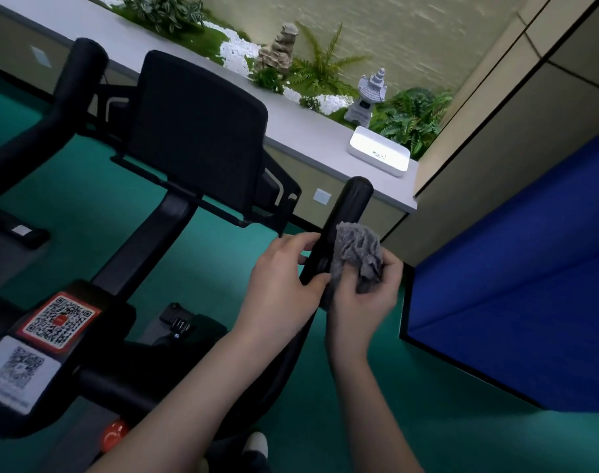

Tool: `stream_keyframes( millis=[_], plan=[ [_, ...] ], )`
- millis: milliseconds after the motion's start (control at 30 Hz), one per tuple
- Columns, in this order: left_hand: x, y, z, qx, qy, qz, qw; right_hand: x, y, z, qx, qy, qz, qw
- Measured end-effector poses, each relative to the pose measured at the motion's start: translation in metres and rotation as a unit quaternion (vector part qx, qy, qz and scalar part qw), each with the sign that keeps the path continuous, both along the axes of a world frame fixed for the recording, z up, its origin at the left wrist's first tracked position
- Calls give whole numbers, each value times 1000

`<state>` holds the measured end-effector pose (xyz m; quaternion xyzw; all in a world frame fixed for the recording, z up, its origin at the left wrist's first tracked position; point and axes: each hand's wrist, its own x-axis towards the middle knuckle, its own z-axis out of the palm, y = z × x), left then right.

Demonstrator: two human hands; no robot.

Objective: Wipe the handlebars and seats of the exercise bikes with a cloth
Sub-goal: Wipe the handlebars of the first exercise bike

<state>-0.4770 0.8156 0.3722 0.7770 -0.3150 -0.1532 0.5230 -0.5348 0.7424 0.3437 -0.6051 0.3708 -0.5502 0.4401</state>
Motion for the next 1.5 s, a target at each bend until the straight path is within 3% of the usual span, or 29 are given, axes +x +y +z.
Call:
stream_keyframes(
  millis=[267, 433, 567, 633, 700, 1200, 1267, 1367, 1433, 1500],
  plan=[
    [-4, -4, -1, -10, 14, 36, 999, 27, -58, 34, 48, -72, 27, 996],
    [-6, -3, 0, -16, 19, 42, 999, 8, -61, 14, 188, -75, 75, 976],
    [-6, -3, 1, -16, 22, 44, 999, -6, -34, -16, 344, -29, 218, 913],
    [-6, -3, 2, -18, 23, 44, 999, -5, -31, -16, 418, -54, 269, 866],
    [-6, -3, 2, -20, 25, 42, 999, -1, -36, -7, 449, -93, 289, 840],
    [-7, -2, -1, -21, 37, 40, 998, 24, -94, 52, 325, -134, 273, 895],
    [-7, -2, -1, -17, 37, 39, 998, 27, -103, 67, 243, -106, 284, 921],
    [-7, -2, -1, -12, 40, 40, 998, 23, -109, 88, 13, 36, 316, 948],
    [-7, -2, -1, -12, 39, 41, 998, 19, -108, 97, -102, 114, 337, 929],
    [-8, -2, -1, -13, 39, 42, 998, 20, -106, 106, -141, 153, 379, 902]
  ],
)
